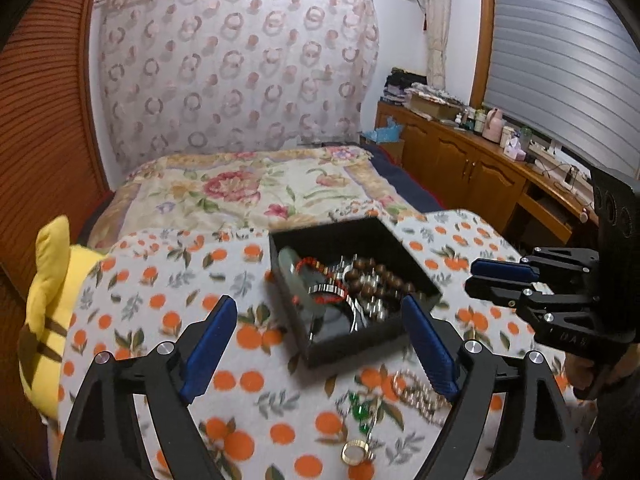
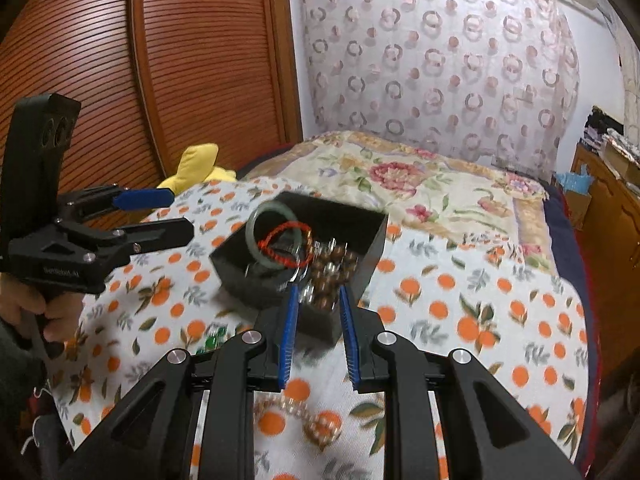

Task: Organize jewelry
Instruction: 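Move the left tool to the gold ring while the right tool approaches the pearl necklace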

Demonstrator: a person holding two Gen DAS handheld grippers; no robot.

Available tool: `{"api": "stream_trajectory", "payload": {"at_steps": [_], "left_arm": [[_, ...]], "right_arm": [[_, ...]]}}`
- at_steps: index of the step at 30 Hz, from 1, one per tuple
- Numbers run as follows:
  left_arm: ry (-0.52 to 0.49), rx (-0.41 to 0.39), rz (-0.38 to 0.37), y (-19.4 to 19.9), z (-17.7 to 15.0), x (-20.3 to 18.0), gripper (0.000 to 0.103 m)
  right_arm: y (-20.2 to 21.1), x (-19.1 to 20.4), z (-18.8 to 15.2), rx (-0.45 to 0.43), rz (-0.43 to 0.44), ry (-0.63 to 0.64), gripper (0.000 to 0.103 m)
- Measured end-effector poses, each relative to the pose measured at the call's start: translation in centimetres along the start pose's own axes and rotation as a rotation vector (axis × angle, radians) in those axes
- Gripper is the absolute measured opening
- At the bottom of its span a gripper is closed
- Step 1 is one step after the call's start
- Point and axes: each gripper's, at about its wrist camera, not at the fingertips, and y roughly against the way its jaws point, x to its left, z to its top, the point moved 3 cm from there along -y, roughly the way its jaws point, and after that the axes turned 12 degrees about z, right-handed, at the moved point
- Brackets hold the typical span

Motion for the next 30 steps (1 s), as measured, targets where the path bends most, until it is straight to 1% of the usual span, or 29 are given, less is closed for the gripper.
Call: {"api": "stream_trajectory", "payload": {"at_steps": [6, 9, 13, 15, 17, 21, 25, 28, 30], "left_arm": [[-0.017, 0.093, 0.003, -0.6, -4.3, 0.4, 0.081], [-0.022, 0.126, 0.001, -0.5, -6.2, 0.2, 0.081], [-0.035, 0.156, -0.013, -0.5, -7.7, -0.6, 0.079], [-0.041, 0.169, -0.026, -0.4, -8.0, -1.0, 0.074], [-0.055, 0.184, -0.039, -0.5, -8.5, -1.6, 0.067], [-0.084, 0.203, -0.047, -0.7, -8.9, -2.7, 0.058], [-0.108, 0.22, -0.035, -1.1, -9.2, -3.4, 0.048], [-0.132, 0.217, -0.013, -1.2, -9.3, -3.8, 0.045], [-0.145, 0.211, 0.006, -1.2, -9.3, -3.9, 0.041]], "right_arm": [[-0.5, 0.0, -2.6, 0.045, -0.016, -0.02, 0.025], [-0.5, -0.2, -3.6, 0.055, -0.019, -0.038, 0.025], [-0.5, 0.1, -4.7, 0.069, -0.014, -0.052, 0.025], [-0.4, 0.3, -5.0, 0.074, -0.014, -0.053, 0.025], [-0.1, 0.5, -5.4, 0.074, -0.014, -0.056, 0.027], [0.4, 0.8, -5.8, 0.069, -0.012, -0.061, 0.028], [0.7, 1.1, -6.1, 0.066, -0.012, -0.061, 0.028], [0.8, 1.1, -6.1, 0.068, -0.013, -0.061, 0.028], [0.9, 1.2, -6.3, 0.069, -0.015, -0.062, 0.028]]}}
